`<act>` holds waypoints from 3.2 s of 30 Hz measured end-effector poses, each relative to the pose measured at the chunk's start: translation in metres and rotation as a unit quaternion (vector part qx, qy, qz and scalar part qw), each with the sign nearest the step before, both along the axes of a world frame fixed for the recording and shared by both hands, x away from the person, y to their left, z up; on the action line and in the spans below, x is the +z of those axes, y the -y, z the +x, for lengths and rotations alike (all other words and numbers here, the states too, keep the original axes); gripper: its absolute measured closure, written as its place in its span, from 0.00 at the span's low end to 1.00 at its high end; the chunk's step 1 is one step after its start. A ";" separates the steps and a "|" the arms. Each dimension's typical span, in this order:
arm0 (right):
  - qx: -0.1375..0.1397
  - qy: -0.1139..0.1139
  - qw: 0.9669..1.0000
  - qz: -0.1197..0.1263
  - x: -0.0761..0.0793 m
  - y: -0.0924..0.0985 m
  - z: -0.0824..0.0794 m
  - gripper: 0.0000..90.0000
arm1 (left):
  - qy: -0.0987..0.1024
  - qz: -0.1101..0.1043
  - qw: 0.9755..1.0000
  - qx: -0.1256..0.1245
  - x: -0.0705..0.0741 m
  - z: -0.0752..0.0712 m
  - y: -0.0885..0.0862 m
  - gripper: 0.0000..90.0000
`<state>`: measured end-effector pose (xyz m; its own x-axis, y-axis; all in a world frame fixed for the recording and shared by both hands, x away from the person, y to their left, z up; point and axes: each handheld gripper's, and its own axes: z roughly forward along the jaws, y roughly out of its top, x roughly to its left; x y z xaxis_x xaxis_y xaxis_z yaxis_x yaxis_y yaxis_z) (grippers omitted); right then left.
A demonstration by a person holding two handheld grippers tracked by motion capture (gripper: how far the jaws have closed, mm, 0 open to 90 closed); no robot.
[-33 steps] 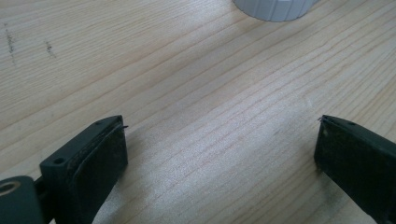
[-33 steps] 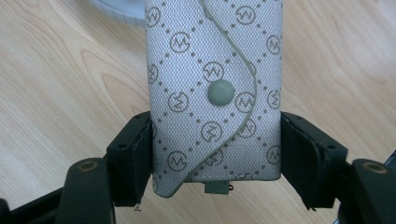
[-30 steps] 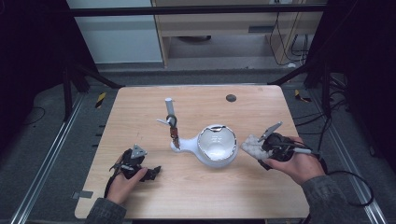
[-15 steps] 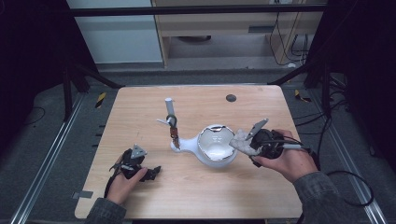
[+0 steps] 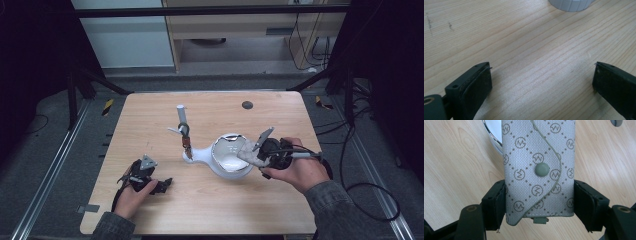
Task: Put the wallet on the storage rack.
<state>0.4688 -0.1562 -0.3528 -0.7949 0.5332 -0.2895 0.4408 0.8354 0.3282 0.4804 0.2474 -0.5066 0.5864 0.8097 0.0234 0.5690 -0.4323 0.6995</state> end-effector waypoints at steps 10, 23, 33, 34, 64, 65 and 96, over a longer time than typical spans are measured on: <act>0.008 0.000 1.000 -0.004 -0.002 -0.006 0.002 0.35 | 0.001 -0.001 1.000 0.001 0.000 0.000 0.000 0.02; 0.022 -0.004 1.000 -0.015 -0.003 -0.018 0.007 0.35 | 0.004 -0.005 1.000 0.006 -0.001 0.001 -0.001 0.01; 0.038 -0.013 0.999 -0.031 -0.005 -0.036 0.009 0.35 | 0.004 -0.005 1.000 0.006 -0.001 0.001 0.000 0.01; 0.038 -0.017 0.999 -0.034 -0.008 -0.038 0.010 0.35 | 0.004 -0.005 1.000 0.006 -0.001 0.001 0.000 0.01; 0.038 -0.046 0.996 -0.072 -0.022 -0.063 0.032 0.35 | 0.004 -0.004 1.000 0.004 -0.001 0.002 -0.001 0.01; 0.039 -0.046 0.995 -0.073 -0.022 -0.063 0.032 0.35 | 0.004 -0.004 1.000 0.004 -0.001 0.002 -0.001 0.01; 0.029 -0.056 0.995 -0.083 -0.028 -0.074 0.049 0.35 | 0.004 -0.004 1.000 0.004 -0.001 0.002 0.000 0.01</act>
<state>0.5174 -0.0825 -0.3809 -0.8550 0.4383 -0.2772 0.4169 0.8988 0.1353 0.4819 0.2475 -0.5079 0.5798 0.8145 0.0221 0.5665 -0.4225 0.7075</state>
